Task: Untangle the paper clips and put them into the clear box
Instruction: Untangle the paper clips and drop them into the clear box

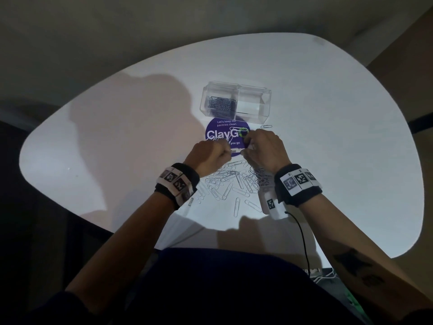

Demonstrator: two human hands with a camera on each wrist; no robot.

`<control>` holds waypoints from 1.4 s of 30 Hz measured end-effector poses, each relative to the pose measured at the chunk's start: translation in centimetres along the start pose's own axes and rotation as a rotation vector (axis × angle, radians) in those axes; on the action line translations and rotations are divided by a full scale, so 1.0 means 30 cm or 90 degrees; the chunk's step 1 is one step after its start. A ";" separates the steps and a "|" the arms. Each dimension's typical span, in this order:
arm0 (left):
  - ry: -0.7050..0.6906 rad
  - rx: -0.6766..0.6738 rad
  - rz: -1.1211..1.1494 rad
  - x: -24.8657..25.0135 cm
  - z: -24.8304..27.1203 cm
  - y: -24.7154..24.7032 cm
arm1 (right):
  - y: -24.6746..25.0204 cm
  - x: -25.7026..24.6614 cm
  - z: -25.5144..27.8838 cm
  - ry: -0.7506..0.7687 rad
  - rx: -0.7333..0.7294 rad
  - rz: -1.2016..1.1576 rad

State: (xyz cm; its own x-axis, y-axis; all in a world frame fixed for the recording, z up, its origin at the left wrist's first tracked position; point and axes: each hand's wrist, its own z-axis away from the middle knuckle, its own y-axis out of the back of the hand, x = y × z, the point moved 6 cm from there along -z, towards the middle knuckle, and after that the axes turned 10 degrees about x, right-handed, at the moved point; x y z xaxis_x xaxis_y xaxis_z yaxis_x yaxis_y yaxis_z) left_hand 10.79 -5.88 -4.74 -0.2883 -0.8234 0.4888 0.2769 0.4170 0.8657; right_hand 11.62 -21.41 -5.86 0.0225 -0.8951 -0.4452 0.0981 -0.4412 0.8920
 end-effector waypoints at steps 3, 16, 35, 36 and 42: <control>0.115 0.039 0.336 -0.039 0.004 0.040 | -0.003 0.000 0.008 -0.010 0.004 0.006; 0.384 -0.012 0.774 -0.113 0.029 0.039 | 0.091 0.152 -0.036 -0.163 0.178 0.086; 0.452 0.041 0.669 -0.135 0.013 0.023 | 0.080 0.110 -0.060 -0.152 0.102 0.040; 0.440 0.044 0.651 -0.125 0.008 0.025 | 0.080 0.112 -0.061 -0.155 0.083 0.033; 0.229 0.043 0.266 -0.046 -0.056 0.025 | 0.112 0.189 0.006 -0.349 0.091 -0.521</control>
State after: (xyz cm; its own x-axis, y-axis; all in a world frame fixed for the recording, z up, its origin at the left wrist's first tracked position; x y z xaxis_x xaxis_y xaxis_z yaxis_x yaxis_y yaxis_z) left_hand 12.94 -5.09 -4.94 0.1677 -0.6577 0.7344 0.2379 0.7499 0.6172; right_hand 11.89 -27.98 -5.36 -0.4649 -0.2009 -0.8623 -0.2437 -0.9073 0.3428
